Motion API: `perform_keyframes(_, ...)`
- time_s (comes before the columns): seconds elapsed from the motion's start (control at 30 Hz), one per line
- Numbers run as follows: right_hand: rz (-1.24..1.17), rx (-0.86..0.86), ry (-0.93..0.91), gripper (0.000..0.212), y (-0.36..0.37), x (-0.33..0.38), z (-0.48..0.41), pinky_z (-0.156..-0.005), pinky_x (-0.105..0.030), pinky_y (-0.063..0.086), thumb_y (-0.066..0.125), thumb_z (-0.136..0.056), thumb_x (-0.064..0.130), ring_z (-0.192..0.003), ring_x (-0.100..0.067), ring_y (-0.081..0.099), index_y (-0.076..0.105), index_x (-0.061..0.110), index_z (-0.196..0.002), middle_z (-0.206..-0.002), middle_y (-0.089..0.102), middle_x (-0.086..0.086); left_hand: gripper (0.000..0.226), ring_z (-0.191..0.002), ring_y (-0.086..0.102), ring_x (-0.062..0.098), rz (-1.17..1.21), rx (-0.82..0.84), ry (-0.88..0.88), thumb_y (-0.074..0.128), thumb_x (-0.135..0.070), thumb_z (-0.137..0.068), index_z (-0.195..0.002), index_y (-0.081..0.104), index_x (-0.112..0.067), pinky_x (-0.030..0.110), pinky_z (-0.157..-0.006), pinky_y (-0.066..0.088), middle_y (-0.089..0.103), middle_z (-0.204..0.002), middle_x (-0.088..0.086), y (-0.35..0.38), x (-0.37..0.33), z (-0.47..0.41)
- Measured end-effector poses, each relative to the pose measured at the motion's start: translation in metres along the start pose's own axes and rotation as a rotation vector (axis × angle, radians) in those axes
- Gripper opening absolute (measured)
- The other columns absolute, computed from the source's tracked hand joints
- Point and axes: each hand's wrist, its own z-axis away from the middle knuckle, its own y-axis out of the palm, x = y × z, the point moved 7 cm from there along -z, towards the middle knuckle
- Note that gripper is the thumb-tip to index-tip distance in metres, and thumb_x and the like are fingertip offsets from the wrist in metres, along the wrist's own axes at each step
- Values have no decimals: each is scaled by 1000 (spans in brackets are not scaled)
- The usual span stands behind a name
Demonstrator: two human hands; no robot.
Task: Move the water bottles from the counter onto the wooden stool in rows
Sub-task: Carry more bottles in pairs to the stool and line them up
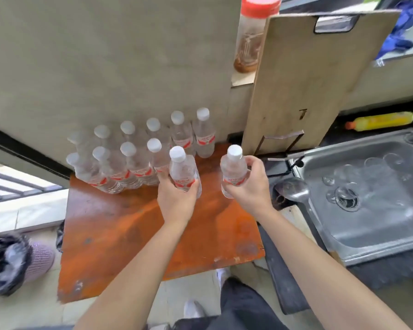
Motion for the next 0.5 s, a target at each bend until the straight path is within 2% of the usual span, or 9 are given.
perform_keyframes(0.1,12,34,17,77,17,-15,-4,-93,-40,52,90,-67,32,-108,-12,56,42,25,-127,-121,48,6,78,-117,60,23,-25,26,-33,85,-44,-69,-133,43,-27,40,-101,47,62,-128,-1,10,20,-3)
perform_keyframes(0.17,36,41,33,80,19,-21,-1,-92,-39,53,90,-66,36,-107,-10,55,40,27,-128,-121,47,9,73,-112,60,23,-33,53,-38,86,-43,-69,-127,44,-28,39,-97,48,60,-124,-4,11,27,-1)
perform_keyframes(0.27,76,66,28,86,16,-23,3,-94,-42,52,90,-65,43,-111,-12,56,39,27,-133,-126,48,9,67,-107,59,16,-25,113,31,88,-38,-69,-118,42,-33,35,-92,51,56,-115,-11,8,25,0)
perform_keyframes(0.37,87,79,-40,93,6,-10,5,-97,-36,52,84,-69,59,-120,-9,55,39,28,-144,-136,44,10,69,-114,55,8,-26,184,156,87,-41,-71,-125,45,-36,36,-95,53,57,-124,-14,-1,12,-1)
perform_keyframes(0.5,88,52,-156,67,-10,19,5,-95,-37,53,63,-86,66,-117,-6,58,49,30,-141,-133,50,15,58,-118,59,6,18,208,266,80,-36,-82,-133,53,-28,40,-95,55,63,-129,-12,-22,-6,-9)
